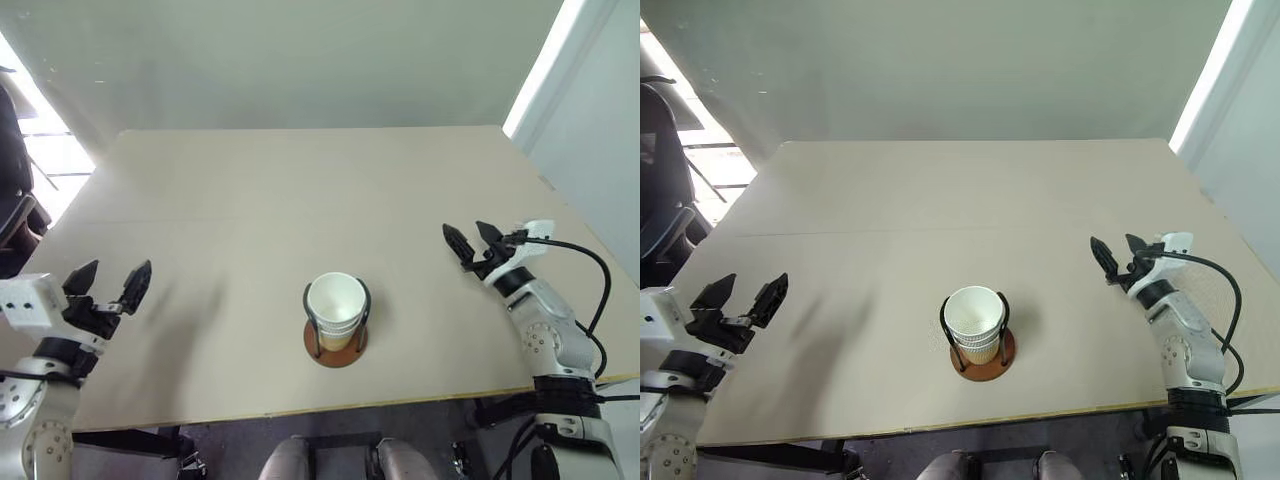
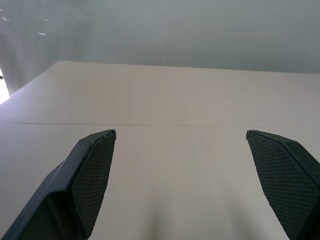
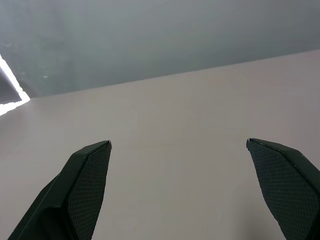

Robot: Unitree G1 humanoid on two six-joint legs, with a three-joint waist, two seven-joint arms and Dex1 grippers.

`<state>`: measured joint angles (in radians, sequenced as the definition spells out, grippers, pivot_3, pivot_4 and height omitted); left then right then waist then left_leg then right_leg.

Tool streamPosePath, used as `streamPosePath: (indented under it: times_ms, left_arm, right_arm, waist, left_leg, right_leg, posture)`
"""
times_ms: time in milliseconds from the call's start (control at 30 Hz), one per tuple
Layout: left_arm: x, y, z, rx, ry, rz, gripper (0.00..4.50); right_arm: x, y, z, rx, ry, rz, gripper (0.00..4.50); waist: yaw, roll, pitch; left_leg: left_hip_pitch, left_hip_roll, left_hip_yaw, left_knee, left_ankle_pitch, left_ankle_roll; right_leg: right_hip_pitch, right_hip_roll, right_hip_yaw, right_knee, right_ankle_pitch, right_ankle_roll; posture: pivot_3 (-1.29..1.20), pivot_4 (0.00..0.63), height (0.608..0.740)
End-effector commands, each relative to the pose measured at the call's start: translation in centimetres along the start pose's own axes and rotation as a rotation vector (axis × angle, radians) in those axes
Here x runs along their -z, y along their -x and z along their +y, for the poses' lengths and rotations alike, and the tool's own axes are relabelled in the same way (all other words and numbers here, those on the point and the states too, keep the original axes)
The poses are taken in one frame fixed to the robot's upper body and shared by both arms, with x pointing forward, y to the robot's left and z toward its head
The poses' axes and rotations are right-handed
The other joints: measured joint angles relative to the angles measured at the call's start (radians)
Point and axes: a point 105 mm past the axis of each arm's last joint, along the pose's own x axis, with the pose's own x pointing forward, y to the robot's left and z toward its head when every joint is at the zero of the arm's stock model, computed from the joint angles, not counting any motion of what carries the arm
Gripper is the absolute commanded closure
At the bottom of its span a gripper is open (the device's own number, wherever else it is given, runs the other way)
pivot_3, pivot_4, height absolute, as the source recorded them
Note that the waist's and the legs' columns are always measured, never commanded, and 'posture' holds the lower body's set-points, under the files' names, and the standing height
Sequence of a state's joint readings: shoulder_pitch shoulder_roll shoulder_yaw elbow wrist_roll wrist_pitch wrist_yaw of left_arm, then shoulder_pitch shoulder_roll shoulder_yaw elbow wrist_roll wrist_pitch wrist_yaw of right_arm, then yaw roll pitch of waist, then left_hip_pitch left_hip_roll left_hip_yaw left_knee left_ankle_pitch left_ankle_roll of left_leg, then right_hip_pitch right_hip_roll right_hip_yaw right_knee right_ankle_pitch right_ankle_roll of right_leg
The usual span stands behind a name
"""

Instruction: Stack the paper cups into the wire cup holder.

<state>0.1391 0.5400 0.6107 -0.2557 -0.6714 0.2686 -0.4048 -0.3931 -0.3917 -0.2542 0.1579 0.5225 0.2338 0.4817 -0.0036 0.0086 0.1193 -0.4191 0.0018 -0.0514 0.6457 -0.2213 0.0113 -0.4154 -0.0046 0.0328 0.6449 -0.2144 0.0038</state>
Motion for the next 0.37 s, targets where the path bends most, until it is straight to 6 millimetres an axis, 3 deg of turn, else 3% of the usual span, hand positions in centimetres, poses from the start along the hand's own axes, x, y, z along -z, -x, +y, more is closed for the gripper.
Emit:
streamPosePath:
  times_ms: [33, 367]
  left_arm:
    - [-0.47, 0.06, -0.03, -0.006, -0.018, -0.013, 0.03]
    - [0.11, -0.26, -0.92, 0.035, -0.015, 0.024, 0.03]
  right_arm:
    - [-1.49, -0.02, -0.07, -0.003, 0.032, -0.055, 0.0]
    - [-0.99, 0.04, 0.29, -0.019, 0.055, -0.04, 0.0]
  waist:
    - [0.0, 0.0, 0.0]
    - [0.0, 0.0, 0.0]
  left_leg:
    - [0.0, 0.001, 0.0, 0.0, -0.001, 0.0]
    - [0.0, 0.001, 0.0, 0.0, -0.001, -0.002]
  right_leg:
    - [0.0, 0.0, 0.0, 0.0, 0.0, -0.001]
    - [0.0, 0.0, -0.001, 0.001, -0.003, -0.008]
  posture:
    - [0.0, 0.15, 0.74]
    - [0.0, 0.15, 0.74]
